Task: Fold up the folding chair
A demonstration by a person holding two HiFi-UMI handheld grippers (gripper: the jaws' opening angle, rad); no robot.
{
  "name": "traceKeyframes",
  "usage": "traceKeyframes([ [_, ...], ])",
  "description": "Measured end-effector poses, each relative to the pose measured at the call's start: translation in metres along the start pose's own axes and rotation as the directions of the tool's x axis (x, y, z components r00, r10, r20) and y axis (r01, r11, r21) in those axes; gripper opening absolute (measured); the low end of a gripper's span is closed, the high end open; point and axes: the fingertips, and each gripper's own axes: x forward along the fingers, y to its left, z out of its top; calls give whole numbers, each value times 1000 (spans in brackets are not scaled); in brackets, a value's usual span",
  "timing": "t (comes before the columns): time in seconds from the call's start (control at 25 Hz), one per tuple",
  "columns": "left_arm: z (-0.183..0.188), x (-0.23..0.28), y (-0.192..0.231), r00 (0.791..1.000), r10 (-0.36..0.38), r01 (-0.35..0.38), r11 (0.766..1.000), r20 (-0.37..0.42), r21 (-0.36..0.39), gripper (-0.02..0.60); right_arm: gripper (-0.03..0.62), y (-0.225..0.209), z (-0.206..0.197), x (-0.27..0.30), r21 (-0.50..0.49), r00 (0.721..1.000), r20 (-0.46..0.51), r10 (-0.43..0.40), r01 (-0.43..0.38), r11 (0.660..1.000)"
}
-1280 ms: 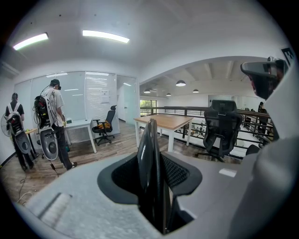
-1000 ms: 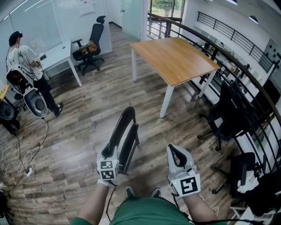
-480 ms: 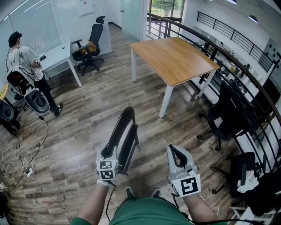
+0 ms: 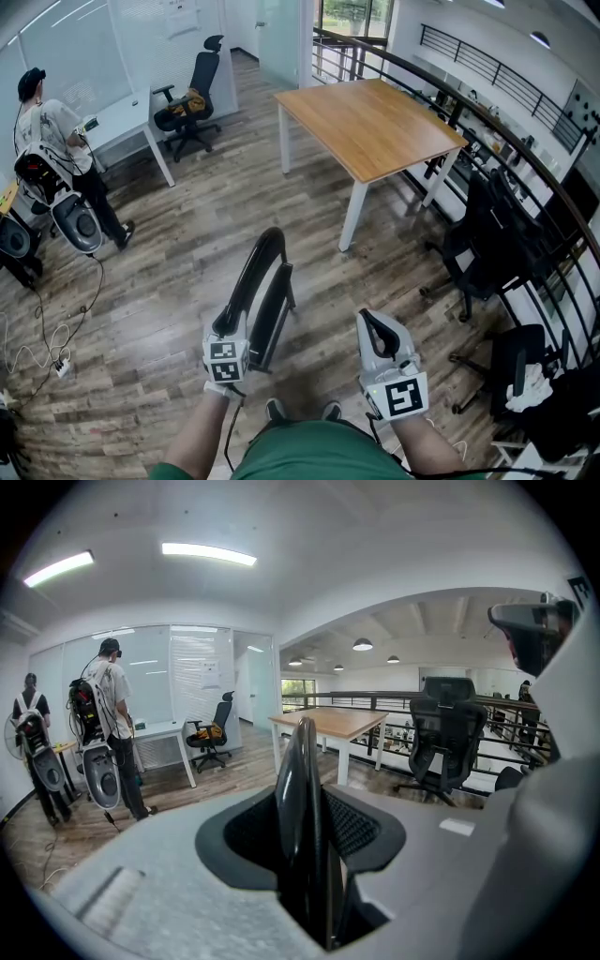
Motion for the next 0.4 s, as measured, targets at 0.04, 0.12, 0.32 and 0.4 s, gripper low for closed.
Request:
traceKeyframes([
  [0.04,0,0,-1,1000,0,0,1000,-2,2,150,5,-1,0,-1,0,1000,1,1,-1,1000],
  [0.12,0,0,-5,1000,0,0,1000,-3,4,150,5,-4,-2,-5,-1,1000,2,1,-1,1000],
  [0.32,0,-1,-16,1000,0,0,1000,0,14,150,5,-13,-5,-13,-2,1000,0,-1,1,1000],
  [0.4,0,-1,-21,1000,1,-1,1000,2,19,151,5,-18,-6,-16,0,1000,3,-2,2,1000],
])
